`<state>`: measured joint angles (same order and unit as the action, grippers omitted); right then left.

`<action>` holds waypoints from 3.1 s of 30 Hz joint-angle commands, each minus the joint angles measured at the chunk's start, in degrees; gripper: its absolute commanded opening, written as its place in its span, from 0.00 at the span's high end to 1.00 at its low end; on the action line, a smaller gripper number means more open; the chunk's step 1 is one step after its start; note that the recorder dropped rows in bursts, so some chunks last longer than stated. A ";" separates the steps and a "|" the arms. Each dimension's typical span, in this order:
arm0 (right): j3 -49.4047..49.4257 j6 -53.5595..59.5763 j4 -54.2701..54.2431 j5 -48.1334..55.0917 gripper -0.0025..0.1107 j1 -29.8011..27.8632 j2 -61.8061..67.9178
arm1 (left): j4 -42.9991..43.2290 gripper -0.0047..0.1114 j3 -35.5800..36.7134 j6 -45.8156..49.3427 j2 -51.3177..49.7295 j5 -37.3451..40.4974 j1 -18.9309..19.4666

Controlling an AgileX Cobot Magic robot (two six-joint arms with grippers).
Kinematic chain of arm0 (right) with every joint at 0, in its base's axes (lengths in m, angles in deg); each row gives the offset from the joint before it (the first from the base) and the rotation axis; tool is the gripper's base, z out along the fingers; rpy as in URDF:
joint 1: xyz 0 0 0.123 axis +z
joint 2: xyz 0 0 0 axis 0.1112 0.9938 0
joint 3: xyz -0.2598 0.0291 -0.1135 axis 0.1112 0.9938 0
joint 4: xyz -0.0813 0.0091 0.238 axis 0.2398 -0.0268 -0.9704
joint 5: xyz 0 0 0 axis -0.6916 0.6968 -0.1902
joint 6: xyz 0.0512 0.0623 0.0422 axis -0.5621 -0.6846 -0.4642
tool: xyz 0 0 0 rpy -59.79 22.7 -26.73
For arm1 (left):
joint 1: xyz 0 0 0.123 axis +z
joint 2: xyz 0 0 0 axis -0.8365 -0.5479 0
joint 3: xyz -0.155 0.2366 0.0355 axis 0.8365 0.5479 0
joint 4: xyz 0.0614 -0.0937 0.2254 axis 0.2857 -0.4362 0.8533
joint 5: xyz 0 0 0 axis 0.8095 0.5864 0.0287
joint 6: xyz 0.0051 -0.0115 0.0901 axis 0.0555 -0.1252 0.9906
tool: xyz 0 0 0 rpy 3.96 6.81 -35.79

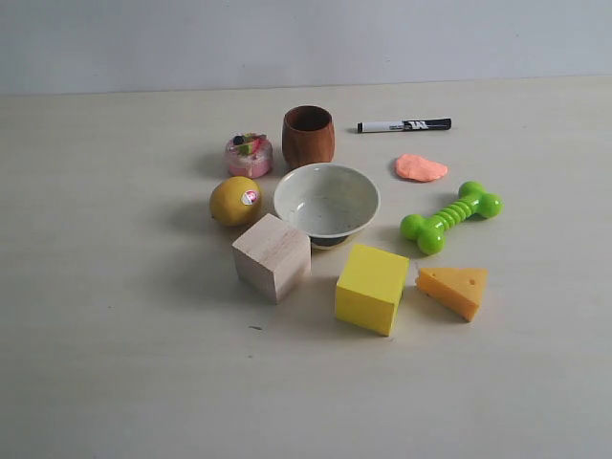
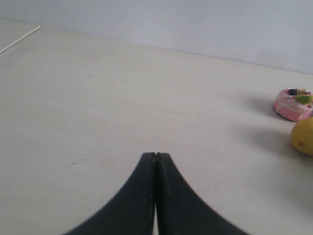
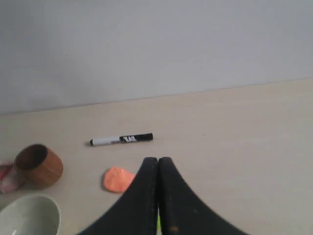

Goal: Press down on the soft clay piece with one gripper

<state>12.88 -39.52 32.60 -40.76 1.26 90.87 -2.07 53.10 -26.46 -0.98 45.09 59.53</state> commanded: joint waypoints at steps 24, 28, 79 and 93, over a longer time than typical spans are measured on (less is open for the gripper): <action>-18.27 3.37 -6.77 13.37 0.98 8.21 26.10 | 0.00 0.96 -0.16 -0.40 0.35 -0.50 0.07; -26.29 -5.58 4.93 19.01 0.98 13.36 34.00 | 0.00 0.96 -0.16 -0.29 0.35 -0.50 0.07; -54.18 -6.43 11.87 26.32 0.98 16.15 75.38 | 0.00 0.96 -0.16 -0.13 0.35 -0.50 0.07; -54.18 -6.43 11.27 24.59 0.98 16.15 75.63 | 0.00 0.96 -0.16 -0.13 0.35 -0.50 0.07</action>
<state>-40.97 -45.94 44.05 -14.98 17.34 166.43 -2.07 53.10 -26.35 -0.98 45.09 59.53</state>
